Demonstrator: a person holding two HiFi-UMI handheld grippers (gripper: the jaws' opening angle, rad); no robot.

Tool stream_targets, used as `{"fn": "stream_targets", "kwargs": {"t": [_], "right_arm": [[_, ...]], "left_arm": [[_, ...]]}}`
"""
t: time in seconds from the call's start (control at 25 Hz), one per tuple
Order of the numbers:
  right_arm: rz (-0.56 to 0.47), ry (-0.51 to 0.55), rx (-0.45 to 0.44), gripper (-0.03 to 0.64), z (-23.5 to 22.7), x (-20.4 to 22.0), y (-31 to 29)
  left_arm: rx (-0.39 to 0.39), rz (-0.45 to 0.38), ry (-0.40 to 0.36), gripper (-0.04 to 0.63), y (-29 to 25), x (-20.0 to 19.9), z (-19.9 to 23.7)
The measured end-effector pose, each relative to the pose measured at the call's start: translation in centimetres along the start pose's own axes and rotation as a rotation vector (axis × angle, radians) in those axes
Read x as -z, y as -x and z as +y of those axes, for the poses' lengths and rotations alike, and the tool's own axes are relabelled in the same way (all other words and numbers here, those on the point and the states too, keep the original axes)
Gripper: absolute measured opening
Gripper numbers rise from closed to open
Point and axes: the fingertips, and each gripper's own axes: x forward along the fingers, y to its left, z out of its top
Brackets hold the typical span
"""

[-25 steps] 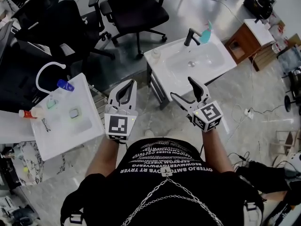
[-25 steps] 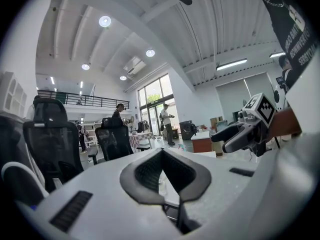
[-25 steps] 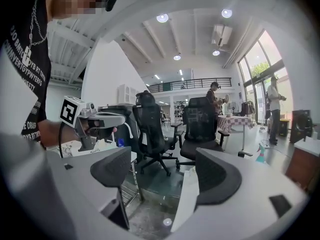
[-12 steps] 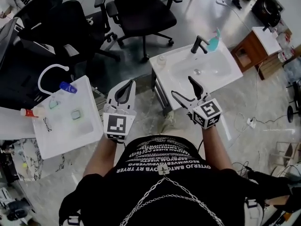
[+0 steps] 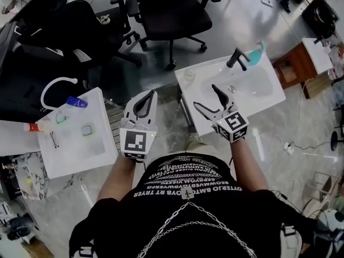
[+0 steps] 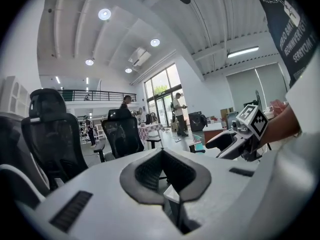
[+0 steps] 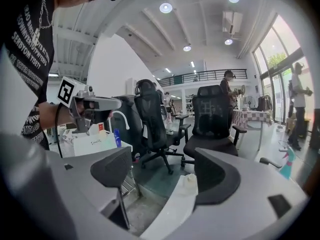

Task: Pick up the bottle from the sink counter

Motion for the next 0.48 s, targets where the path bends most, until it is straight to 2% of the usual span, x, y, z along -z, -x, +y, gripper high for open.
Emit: {"fn": "stream_targets", "kwargs": {"t": [0.2, 0.28, 0.48], "right_arm": [[0.055, 0.033, -0.023, 0.367, -2.9, 2.7, -2.6], [0.081, 0.026, -0.033, 0.340, -4.1, 3.9, -3.5], [0.142, -0.001, -0.087, 0.339, -6.7, 6.6, -6.1]], "left_arm": [[0.014, 0.042, 0.023, 0.005, -3.4, 1.6, -0.6], [0.014, 0.058, 0.033, 0.005, -4.7, 2.0, -0.7], [-0.001, 0.101, 0.061, 0.005, -7.7, 2.9, -0.6]]}}
